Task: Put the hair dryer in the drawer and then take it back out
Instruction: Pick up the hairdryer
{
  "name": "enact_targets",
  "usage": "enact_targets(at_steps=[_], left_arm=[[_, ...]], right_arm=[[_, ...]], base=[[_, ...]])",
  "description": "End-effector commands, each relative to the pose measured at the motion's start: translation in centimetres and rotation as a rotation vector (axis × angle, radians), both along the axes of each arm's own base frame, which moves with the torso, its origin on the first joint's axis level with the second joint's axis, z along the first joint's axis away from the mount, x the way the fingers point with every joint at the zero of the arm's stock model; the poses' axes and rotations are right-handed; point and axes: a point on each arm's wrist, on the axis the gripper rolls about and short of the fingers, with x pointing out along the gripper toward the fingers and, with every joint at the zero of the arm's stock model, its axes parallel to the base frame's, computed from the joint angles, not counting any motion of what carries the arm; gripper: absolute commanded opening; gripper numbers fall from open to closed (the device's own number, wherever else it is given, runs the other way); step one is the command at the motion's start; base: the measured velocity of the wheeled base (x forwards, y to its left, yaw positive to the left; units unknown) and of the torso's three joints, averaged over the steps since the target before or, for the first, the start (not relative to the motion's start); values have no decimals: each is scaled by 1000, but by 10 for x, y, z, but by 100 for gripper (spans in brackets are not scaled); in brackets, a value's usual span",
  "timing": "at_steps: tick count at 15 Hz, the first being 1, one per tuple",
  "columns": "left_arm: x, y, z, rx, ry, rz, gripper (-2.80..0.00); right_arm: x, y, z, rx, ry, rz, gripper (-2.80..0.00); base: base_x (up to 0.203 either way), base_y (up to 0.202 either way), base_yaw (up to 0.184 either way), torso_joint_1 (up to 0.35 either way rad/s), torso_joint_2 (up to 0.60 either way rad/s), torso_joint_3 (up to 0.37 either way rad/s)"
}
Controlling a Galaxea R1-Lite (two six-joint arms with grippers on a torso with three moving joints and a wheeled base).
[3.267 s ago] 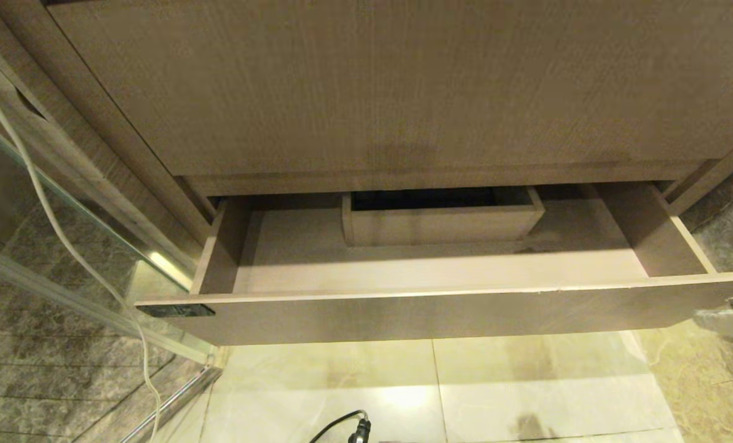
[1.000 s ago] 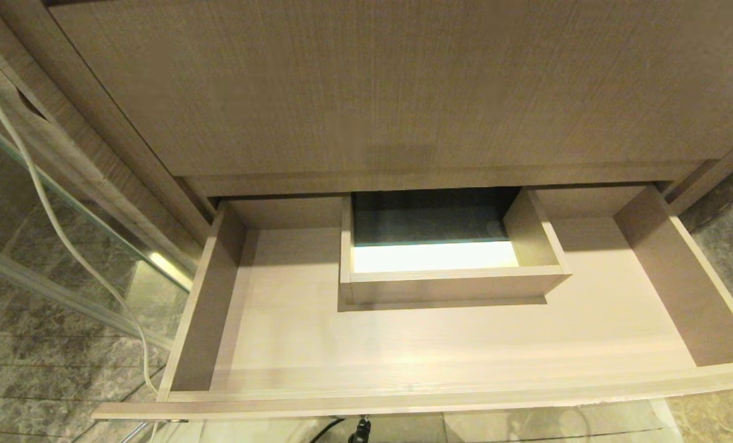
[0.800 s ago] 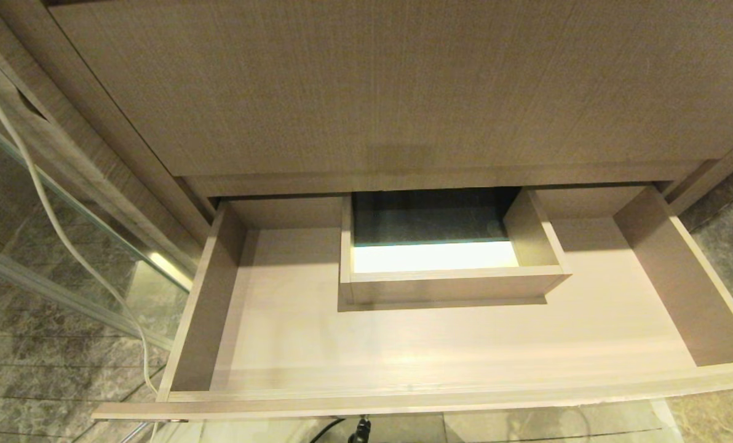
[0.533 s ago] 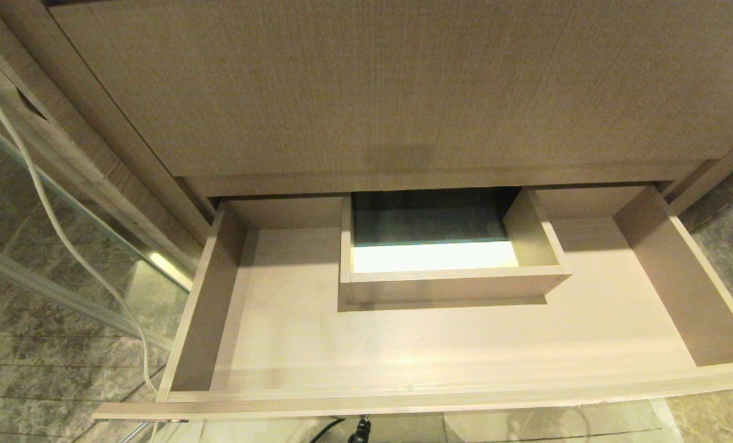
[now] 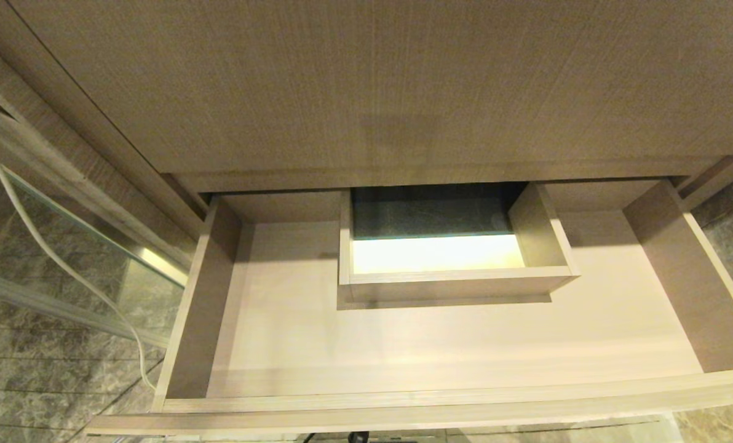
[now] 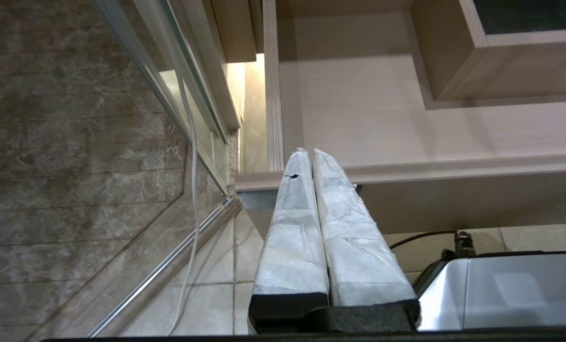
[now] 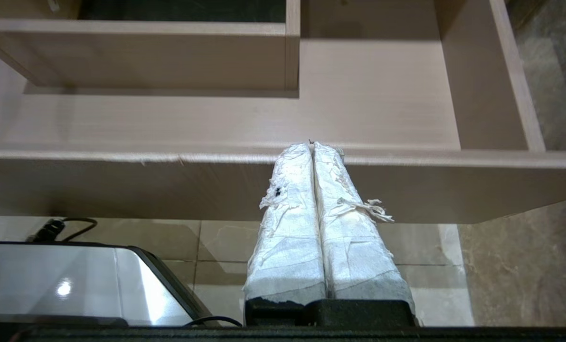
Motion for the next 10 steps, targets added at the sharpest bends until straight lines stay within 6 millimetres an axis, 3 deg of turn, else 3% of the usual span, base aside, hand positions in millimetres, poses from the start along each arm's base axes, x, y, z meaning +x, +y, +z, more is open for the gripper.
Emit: enact_targets(at_steps=[1, 8, 10], left_arm=[[0, 0, 0, 0, 2, 0, -280], [0, 0, 0, 0, 2, 0, -280], [0, 0, 0, 0, 1, 0, -280]], right_arm=[[0, 0, 0, -1, 1, 1, -280], [0, 0, 0, -1, 1, 0, -280], [0, 0, 0, -1, 1, 1, -280]], base=[[0, 0, 0, 271, -435, -242], [0, 0, 0, 207, -536, -186], [0, 0, 0, 54, -470, -221]])
